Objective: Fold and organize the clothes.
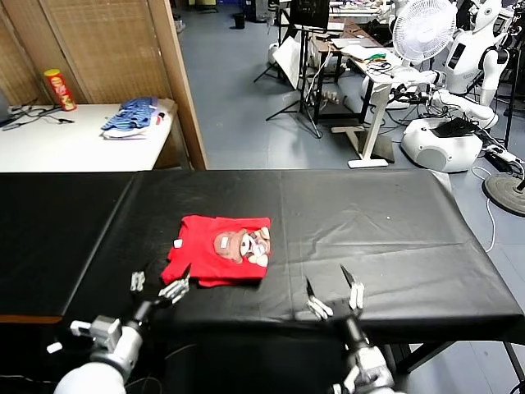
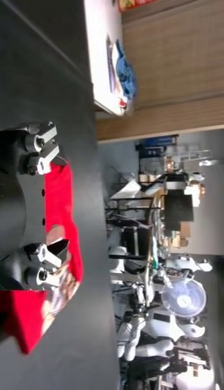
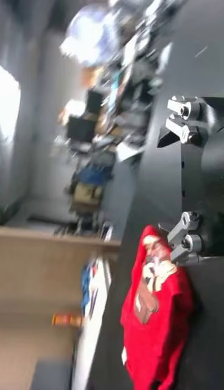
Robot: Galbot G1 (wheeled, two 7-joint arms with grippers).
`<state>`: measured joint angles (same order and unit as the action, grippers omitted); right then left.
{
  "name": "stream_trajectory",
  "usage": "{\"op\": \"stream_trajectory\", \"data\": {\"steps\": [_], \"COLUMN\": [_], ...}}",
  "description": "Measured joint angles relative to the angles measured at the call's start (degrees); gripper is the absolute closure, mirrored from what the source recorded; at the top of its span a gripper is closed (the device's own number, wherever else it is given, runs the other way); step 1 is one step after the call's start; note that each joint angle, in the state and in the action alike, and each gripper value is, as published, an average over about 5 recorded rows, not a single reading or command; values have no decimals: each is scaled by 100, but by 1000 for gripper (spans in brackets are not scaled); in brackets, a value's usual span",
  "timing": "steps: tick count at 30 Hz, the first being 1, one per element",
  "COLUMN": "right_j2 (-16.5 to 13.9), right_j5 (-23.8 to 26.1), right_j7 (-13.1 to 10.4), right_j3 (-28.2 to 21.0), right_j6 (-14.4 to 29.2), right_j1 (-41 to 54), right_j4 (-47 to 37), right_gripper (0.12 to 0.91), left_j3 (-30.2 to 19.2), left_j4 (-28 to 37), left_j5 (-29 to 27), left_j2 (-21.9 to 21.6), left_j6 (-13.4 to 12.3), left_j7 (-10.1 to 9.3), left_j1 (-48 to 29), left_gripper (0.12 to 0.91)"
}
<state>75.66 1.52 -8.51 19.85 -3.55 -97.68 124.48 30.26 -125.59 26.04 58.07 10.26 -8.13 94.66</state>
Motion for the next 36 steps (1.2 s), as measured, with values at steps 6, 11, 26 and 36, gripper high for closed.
{"op": "stream_trajectory", "data": {"steps": [6, 11, 26, 36], "right_j2": [119, 136, 140, 142], "right_j5": [-406, -556, -803, -795], "right_j7": [-647, -891, -1050, -1047], "right_j3": [177, 274, 291, 293], "right_j6": [-302, -630, -1056, -1057], "right_j1": [-1131, -1709, -1991, -2009], "right_j4": [691, 1154, 1503, 1518], "right_gripper": [227, 227, 227, 227], "left_j3": [214, 437, 841, 839], "left_j4": [-206, -335, -379, -374], "left_j5": [466, 908, 1000, 923], "left_j2": [-46, -60, 2, 21], "left_j6": [118, 382, 514, 507], "left_j7": [-226, -346, -215, -197], "left_j1": [714, 1153, 1653, 1610], "left_gripper": [232, 232, 232, 232]}}
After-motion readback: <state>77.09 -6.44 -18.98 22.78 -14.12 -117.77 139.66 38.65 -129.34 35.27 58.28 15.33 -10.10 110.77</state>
